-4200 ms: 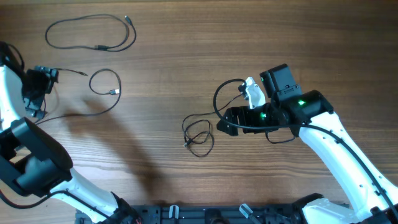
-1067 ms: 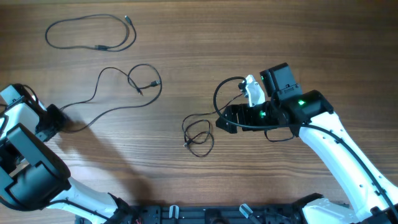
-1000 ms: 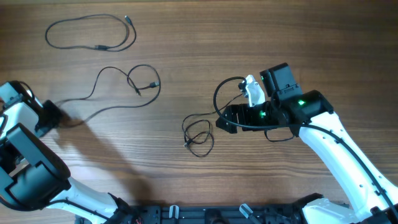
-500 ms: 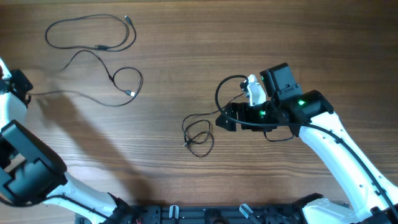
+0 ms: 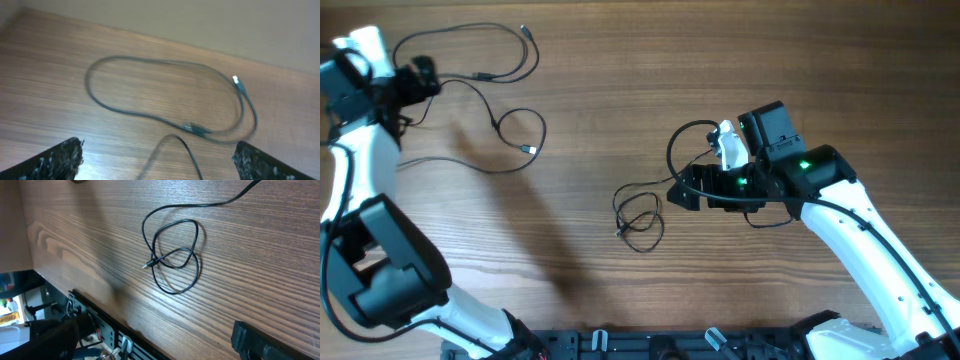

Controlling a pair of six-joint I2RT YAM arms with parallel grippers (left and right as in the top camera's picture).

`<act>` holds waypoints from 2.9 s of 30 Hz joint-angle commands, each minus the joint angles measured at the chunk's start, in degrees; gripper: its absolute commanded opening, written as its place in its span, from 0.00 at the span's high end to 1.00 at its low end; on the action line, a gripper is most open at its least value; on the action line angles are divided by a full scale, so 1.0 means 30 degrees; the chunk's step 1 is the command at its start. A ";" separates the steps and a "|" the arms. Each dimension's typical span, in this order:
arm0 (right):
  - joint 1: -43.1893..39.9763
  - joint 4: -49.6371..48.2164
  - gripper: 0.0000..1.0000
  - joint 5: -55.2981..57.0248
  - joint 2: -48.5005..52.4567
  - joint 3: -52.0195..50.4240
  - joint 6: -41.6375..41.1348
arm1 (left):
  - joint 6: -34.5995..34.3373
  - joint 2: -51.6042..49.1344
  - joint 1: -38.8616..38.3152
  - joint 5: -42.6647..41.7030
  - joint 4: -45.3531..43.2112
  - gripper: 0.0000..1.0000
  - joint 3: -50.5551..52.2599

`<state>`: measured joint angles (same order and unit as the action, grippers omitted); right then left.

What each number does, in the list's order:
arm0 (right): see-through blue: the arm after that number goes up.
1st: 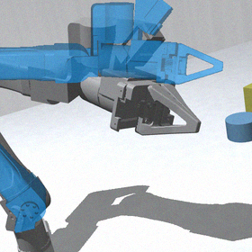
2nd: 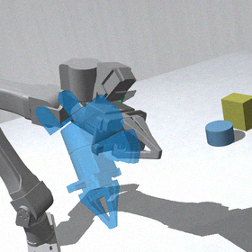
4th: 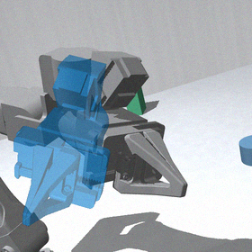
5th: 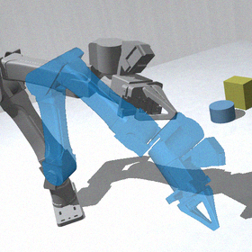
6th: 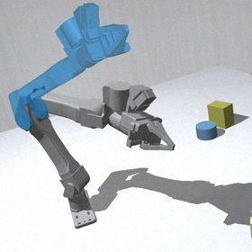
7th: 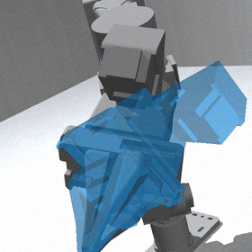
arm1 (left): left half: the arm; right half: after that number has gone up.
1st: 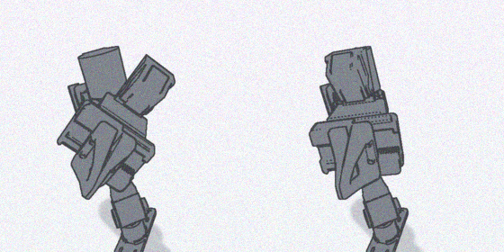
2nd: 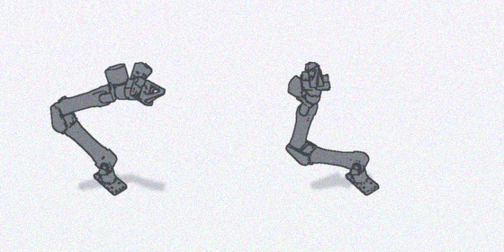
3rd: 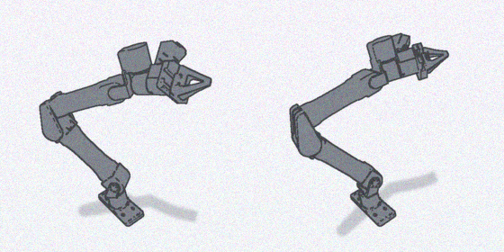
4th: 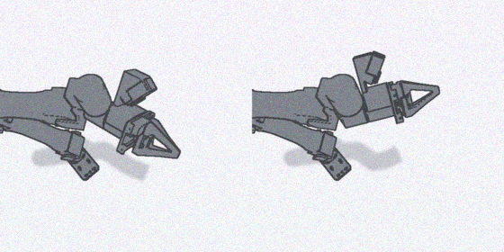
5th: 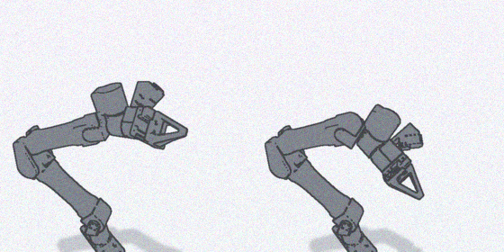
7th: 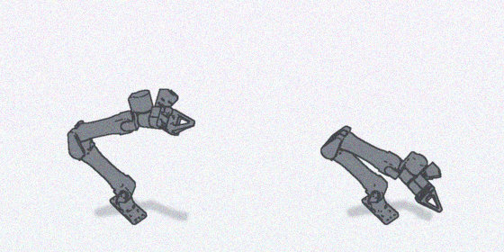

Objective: Untangle cables

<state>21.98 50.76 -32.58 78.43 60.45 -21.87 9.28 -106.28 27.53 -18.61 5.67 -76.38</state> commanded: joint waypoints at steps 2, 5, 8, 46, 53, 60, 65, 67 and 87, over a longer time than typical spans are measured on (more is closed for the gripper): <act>0.0051 0.0015 0.00 -0.0153 -0.0211 0.0058 0.0175 | 0.3373 -0.2390 -0.1523 0.1778 0.1027 0.01 -0.0036; 0.0051 0.0007 0.00 -0.0146 -0.0211 0.0058 0.0168 | 0.4998 -0.3643 -0.1559 0.2324 0.0911 0.04 -0.0036; 0.0051 0.0015 0.00 -0.0102 -0.0211 0.0058 0.0073 | 0.5435 -0.4568 -0.1231 0.3213 0.0707 0.07 -0.0036; 0.0051 -0.0044 0.00 -0.0102 -0.0204 0.0058 0.0787 | -0.3351 0.0066 0.1756 0.3242 0.7329 0.00 -0.0029; 0.0051 -0.0561 0.00 -0.0102 -0.0022 0.0058 0.0780 | -0.0219 -0.1756 0.2696 0.9792 0.9602 0.00 0.1180; 0.0051 -0.0488 0.00 -0.0095 0.0146 0.0058 0.0787 | -0.0219 -0.3905 0.3526 0.6411 0.8932 0.35 0.1217; 0.0051 -0.0503 0.00 -0.0095 0.0940 0.0058 0.0787 | -0.0204 -0.4539 0.5238 0.4554 0.8750 0.50 0.1224; 0.0051 -0.0495 0.00 -0.0109 0.1253 0.0058 0.0736 | -0.0124 -0.5202 0.5741 0.4408 0.8714 0.61 0.1231; 0.0051 -0.0015 0.00 -0.0109 0.1537 0.0058 -0.0408 | 0.2200 -0.5581 0.4911 0.3716 0.6462 0.00 -0.6222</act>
<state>21.98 50.72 -32.58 82.63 60.45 -22.52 15.57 -122.72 41.82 -7.20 23.57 -94.78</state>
